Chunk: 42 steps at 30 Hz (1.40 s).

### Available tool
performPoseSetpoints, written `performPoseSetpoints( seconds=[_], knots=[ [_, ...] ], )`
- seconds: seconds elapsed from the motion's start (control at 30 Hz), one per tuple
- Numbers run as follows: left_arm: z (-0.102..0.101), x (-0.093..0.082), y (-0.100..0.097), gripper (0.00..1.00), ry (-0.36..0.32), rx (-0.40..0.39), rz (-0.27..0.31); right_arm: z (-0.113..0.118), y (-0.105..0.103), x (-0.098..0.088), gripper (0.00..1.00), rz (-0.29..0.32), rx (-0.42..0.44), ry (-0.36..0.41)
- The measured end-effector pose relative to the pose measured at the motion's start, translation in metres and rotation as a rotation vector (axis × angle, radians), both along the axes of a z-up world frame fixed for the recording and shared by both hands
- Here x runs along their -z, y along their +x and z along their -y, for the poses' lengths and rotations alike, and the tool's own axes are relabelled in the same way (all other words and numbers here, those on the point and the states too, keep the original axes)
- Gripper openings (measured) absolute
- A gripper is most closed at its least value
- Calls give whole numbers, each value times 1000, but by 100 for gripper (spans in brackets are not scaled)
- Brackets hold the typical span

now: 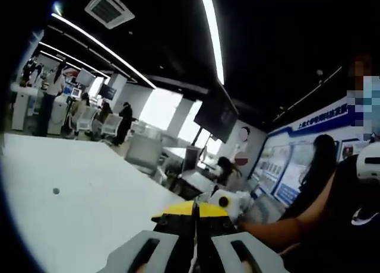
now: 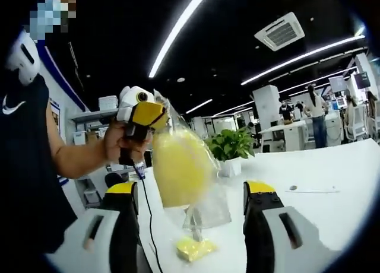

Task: Compare the silicone blocks by pressing each to a similar depth, holding the contact briefly, and releasing to observe deformation and rebound differences across the visible hardness samples.

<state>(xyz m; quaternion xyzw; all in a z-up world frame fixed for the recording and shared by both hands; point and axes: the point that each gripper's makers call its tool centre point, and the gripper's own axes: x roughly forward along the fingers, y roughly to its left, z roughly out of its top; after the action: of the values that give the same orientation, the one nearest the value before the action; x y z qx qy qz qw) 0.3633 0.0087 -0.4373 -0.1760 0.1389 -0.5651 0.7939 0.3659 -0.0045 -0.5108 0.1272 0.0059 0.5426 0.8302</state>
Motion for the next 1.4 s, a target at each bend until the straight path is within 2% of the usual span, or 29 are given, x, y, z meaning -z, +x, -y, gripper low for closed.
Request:
performPoseSetpoints(
  seconds=[0.13,0.4,0.67,1.1,1.4],
  knots=[
    [-1,-1,-3,0,0,1,0,-5,-3,-6,55,23,-24,-11],
    [-4,-2,-5,0,-4,-5,-1,-14,-7,-5,45,25,-62,-20],
    [-11,1,-3,0,-8,-19,-12,-19,-10,-5,30,23,-87,-30],
    [-13,0,-4,0,-1,-20,-2,-21,-13,-4,27,24,-101,-57],
    [-22,14,-6,0,58,-39,24,-29,-19,10,21,-42,-141,-120]
  ],
)
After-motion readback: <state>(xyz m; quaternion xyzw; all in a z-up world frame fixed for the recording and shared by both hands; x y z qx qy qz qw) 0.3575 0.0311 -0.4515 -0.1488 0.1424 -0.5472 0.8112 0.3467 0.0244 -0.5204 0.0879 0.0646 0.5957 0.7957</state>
